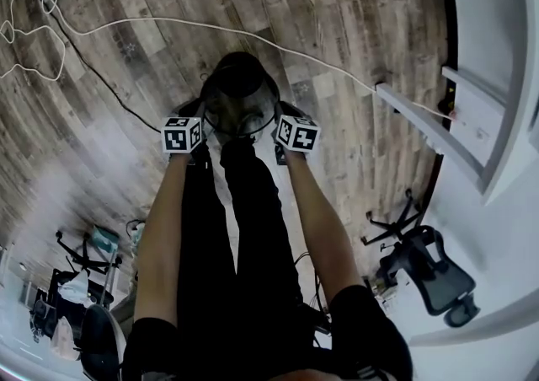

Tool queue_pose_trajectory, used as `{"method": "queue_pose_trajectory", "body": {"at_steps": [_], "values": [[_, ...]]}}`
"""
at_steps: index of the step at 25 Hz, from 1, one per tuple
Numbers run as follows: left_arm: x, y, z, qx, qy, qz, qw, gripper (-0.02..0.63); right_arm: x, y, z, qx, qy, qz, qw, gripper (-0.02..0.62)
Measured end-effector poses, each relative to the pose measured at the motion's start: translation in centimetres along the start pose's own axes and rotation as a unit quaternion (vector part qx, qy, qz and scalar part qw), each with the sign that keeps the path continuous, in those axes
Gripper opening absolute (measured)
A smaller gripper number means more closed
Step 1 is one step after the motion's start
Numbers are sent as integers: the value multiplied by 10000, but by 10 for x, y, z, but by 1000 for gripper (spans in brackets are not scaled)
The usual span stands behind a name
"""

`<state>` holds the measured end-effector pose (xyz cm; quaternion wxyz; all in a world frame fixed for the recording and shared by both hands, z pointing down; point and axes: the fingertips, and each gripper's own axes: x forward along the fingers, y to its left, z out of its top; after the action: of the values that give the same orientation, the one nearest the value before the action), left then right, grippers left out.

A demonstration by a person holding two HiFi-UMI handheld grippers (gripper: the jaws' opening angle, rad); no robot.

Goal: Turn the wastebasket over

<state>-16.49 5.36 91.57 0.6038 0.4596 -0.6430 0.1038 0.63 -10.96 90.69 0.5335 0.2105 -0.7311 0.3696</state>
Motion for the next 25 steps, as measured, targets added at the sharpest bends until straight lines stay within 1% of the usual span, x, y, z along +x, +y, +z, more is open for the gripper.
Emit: {"method": "queue_pose_trajectory", "body": {"at_steps": [7,12,14,19,21,25], "values": [[12,6,-8,-48,56,111,9999,63,12,-4,-2,-71,95,-107,9999,48],[20,9,-17,-52,204,212,9996,64,17,-5,-4,-165,131,-189,9996,48],[22,11,-18,-115,170,233,9995,64,18,-4,-4,-167,108,-206,9996,48],[25,4,-17,-181,43,107,9998,64,20,-13,-1,-139,47,-276,9995,49],[26,2,-15,-285,-5,76,9996,64,21,-16,1,-94,29,-337,9994,49],[25,4,-14,-624,-33,109,9980,69,22,-15,3,119,21,-348,9993,49]]}}
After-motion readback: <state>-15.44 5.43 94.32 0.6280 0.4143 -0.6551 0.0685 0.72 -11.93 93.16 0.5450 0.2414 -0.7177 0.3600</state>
